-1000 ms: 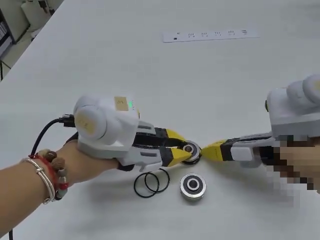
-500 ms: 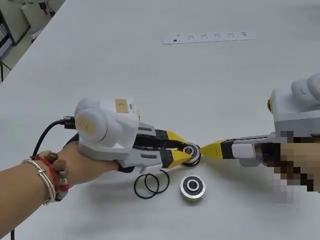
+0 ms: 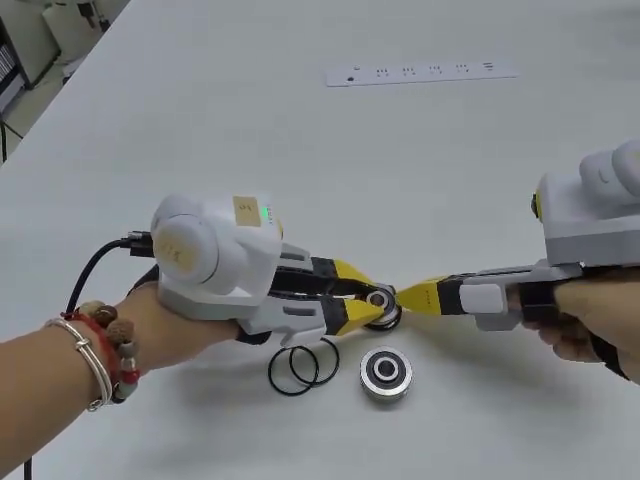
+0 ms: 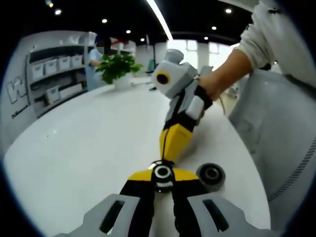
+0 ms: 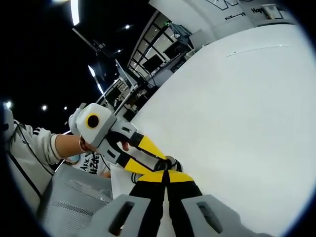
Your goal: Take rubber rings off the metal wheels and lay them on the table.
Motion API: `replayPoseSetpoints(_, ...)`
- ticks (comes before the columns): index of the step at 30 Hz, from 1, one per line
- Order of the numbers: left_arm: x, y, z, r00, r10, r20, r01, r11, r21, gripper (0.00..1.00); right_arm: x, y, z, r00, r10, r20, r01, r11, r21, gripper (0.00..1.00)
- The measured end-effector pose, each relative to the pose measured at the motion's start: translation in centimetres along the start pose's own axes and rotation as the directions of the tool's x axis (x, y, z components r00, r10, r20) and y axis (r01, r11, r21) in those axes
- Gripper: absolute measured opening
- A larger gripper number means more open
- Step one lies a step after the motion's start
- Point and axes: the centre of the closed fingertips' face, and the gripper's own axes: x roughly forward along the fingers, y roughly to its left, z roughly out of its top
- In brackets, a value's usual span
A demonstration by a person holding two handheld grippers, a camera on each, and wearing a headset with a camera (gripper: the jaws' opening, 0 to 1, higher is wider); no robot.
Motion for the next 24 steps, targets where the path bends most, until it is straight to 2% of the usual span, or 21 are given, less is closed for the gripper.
replayPoseSetpoints(13,0.09,-0.08,0.1,1.0,-0.002,-0.003,0.002,1.0,0.002,0.14,0.44,0.54,0.18,0.9999,0.014,-0.002,-0.014,0.998,-0.065,0.0)
replayPoseSetpoints(14,0.09,-0.08,0.1,1.0,-0.001,-0.003,0.001,1.0,0.001,0.14,0.47,0.53,0.33,0.9999,0.011,0.003,-0.011,0.998,-0.067,0.0)
replayPoseSetpoints(16,0.1,-0.08,0.12,1.0,-0.003,0.0,0.003,1.0,-0.005,0.14,0.46,-0.26,0.25,0.9995,-0.029,-0.012,0.028,0.993,-0.119,0.0)
replayPoseSetpoints(18,0.12,-0.1,0.15,1.0,-0.004,0.004,0.004,1.0,-0.017,0.14,0.49,-0.19,0.29,0.9998,-0.02,-0.004,0.019,0.996,-0.092,0.0)
replayPoseSetpoints(24,0.21,-0.1,0.26,1.0,-0.004,-0.004,0.004,0.999,-0.037,0.15,0.64,-0.16,0.38,0.9996,-0.026,-0.009,0.025,0.993,-0.112,0.0)
